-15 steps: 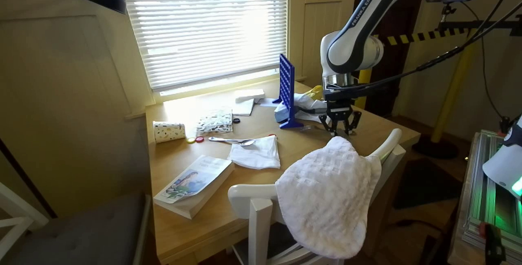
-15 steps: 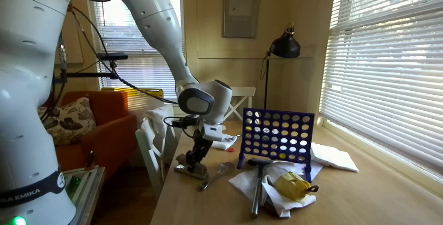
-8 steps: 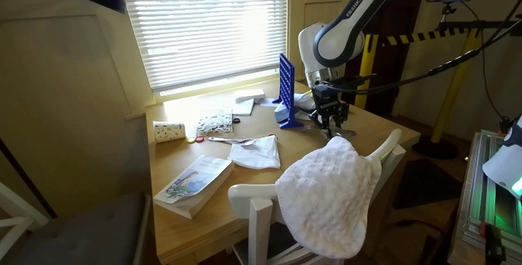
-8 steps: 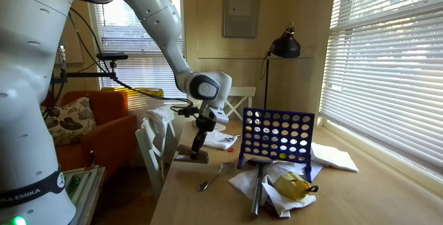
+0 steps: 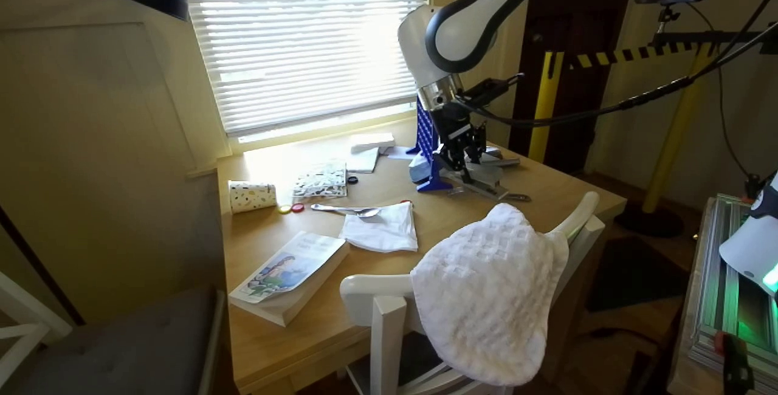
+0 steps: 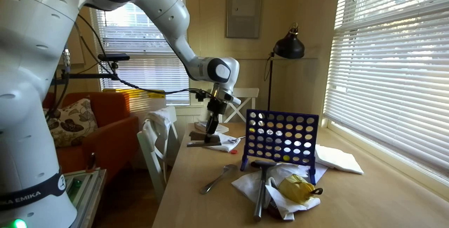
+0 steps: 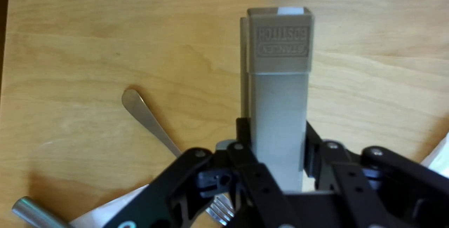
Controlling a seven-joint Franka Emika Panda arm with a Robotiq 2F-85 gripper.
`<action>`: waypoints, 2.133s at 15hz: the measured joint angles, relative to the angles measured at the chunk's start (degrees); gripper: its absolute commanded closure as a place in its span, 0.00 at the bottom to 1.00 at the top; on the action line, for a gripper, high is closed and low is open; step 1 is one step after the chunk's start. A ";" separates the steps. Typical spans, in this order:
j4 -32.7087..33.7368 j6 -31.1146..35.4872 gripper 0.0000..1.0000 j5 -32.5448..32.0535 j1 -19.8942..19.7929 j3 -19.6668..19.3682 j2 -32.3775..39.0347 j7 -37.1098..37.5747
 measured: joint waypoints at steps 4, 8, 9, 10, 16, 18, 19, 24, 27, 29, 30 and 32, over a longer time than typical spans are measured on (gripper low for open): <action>0.35 -0.06 0.64 -0.16 -0.04 -0.03 0.97 -0.35; 0.22 0.80 0.89 -0.18 0.13 -0.05 0.98 0.14; 0.18 2.03 0.89 -1.00 0.36 -0.12 0.98 0.32; 0.33 3.34 0.89 -2.82 0.74 -0.36 0.98 0.36; 7.76 3.49 0.89 -18.05 1.76 -3.14 1.59 -6.05; 11.50 3.62 0.89 -20.15 1.00 -3.65 2.13 -12.48; 13.50 3.75 0.89 -20.62 0.58 -3.65 2.58 -15.82; 23.53 5.95 0.89 -20.74 -0.02 -2.42 6.77 -30.99; 28.57 8.33 0.89 -20.64 0.28 -0.07 10.70 -37.94; 31.56 9.99 0.64 -20.39 0.88 1.77 13.65 -42.05; 32.80 10.97 0.64 -20.30 1.13 2.63 15.00 -44.18; 34.54 11.79 0.64 -20.26 1.41 3.42 16.78 -46.19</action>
